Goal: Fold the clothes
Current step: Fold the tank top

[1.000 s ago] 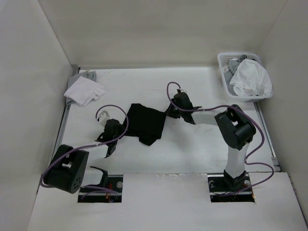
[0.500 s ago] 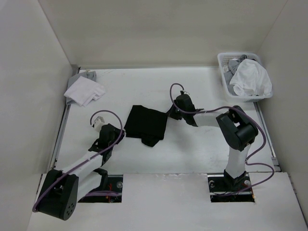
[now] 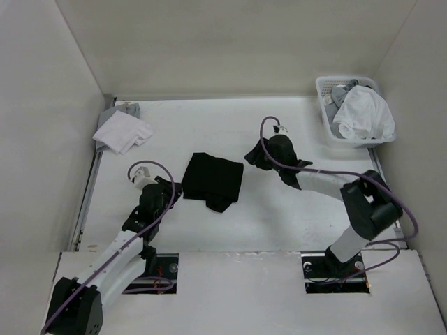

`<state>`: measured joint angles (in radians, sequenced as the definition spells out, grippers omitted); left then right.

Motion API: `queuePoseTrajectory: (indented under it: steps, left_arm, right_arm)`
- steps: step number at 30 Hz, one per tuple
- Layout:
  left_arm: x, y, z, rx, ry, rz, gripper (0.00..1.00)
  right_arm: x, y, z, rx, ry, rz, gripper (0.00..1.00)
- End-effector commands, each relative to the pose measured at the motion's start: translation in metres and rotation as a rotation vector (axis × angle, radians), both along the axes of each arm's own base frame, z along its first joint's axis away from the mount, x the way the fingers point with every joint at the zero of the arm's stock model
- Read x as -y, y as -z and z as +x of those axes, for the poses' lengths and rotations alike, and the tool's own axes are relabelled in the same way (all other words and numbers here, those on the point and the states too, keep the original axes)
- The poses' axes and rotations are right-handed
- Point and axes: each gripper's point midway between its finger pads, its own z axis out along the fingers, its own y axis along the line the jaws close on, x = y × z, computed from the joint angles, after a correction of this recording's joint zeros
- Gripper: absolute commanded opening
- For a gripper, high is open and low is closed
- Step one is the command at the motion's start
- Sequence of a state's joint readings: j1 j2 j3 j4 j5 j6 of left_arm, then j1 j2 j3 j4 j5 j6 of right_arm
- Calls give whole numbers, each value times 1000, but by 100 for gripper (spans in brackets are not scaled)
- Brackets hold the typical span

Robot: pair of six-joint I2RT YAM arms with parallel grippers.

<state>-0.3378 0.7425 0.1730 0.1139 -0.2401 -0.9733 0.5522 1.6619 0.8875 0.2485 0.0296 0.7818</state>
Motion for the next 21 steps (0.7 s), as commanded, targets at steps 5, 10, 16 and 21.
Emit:
queuePoseTrajectory:
  steps: [5,10,16,21]
  left_arm:
    - [24,-60,6,121,143,176,31]
    - [22,-96,14,172,129,250,46]
    - [27,-95,25,111,130,250,54]
    - [14,-86,25,60,76,229,55]
  right_arm:
    - [30,-49,-43,191,6,-47,3]
    - [59,-55,-57,224,60,-133,31]
    - [82,-68,-49,299,162,-117,71]
    - [91,-47,-55,309,217,-75,73]
